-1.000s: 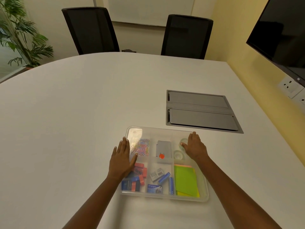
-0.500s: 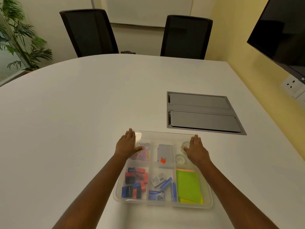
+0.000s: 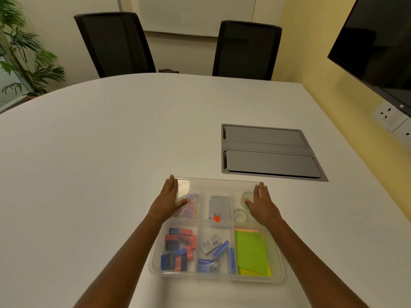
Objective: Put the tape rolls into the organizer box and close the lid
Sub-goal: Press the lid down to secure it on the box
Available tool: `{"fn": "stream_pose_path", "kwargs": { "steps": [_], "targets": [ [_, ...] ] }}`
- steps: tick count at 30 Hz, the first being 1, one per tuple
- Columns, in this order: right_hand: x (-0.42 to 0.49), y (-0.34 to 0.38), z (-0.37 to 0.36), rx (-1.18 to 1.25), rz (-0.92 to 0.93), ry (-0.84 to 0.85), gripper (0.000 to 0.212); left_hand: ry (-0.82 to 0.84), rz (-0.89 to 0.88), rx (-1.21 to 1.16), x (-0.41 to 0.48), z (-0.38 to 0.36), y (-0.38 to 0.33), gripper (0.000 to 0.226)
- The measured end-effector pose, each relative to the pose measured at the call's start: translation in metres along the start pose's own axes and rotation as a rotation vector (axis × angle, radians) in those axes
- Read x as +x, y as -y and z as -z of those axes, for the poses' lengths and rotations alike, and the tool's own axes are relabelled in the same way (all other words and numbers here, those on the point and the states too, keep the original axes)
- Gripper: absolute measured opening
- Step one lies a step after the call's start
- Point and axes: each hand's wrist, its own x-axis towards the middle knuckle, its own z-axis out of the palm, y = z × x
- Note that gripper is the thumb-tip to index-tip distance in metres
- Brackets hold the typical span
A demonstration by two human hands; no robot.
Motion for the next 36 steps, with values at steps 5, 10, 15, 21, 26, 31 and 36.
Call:
{"fn": "stream_pose_path", "kwargs": {
  "steps": [5,10,15,21,26,31,36],
  "targets": [
    [-0.021,-0.011,0.0,0.134,0.073,-0.011,0.063,-0.063,0.015,-0.061,-0.012,-0.01,0.004,0.107],
    [-0.063,-0.027,-0.021,0.258,0.097,-0.104,0.06,-0.142,0.048,-0.182,-0.034,-0.026,0.009,0.062],
    [-0.075,-0.029,-0.031,0.301,0.087,-0.136,0.059,-0.153,0.061,-0.312,-0.056,-0.034,0.015,0.056],
    [-0.073,-0.032,-0.035,0.469,0.09,-0.145,0.056,-0.185,0.032,-0.46,-0.056,-0.036,0.019,0.052],
    [-0.073,-0.033,-0.033,0.683,0.079,-0.109,0.054,-0.177,0.017,-0.598,-0.056,-0.037,0.023,0.05],
    [-0.077,-0.03,-0.027,0.679,0.062,-0.126,0.053,-0.169,0.018,-0.668,-0.059,-0.03,0.018,0.048],
    [-0.096,-0.018,-0.026,0.183,0.11,-0.157,0.053,-0.225,0.1,-0.177,-0.078,-0.037,0.006,0.064]
  ]
}}
